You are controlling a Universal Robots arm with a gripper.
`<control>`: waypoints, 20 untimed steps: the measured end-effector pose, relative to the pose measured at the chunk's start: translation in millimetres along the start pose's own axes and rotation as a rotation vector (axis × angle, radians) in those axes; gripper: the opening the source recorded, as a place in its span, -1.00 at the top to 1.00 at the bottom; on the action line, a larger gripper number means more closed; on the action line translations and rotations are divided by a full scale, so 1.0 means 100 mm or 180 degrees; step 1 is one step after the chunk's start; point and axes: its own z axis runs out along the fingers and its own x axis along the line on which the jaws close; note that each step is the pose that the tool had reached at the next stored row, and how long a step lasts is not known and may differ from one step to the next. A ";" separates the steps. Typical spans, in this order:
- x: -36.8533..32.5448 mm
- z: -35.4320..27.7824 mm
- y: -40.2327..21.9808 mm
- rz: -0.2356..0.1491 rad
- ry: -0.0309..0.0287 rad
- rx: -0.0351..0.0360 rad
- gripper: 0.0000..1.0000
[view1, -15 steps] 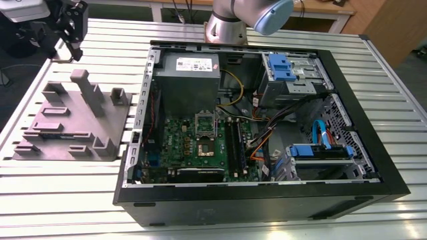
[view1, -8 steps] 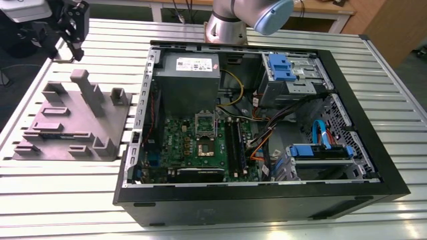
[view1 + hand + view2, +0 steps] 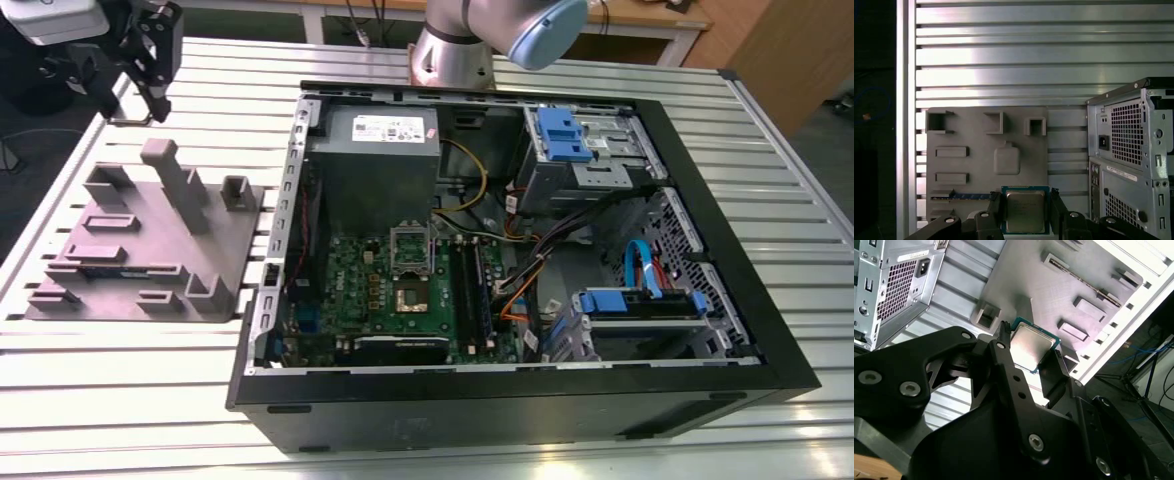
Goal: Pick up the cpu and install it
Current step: 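Pick up the cpu and move it towards the insertion slot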
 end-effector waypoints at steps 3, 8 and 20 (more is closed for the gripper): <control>-0.007 -0.001 0.000 0.0000 0.0001 0.0000 0.05; -0.023 -0.001 0.001 0.0000 0.0000 0.0000 0.05; -0.070 0.000 0.003 0.0000 0.0001 0.0000 0.05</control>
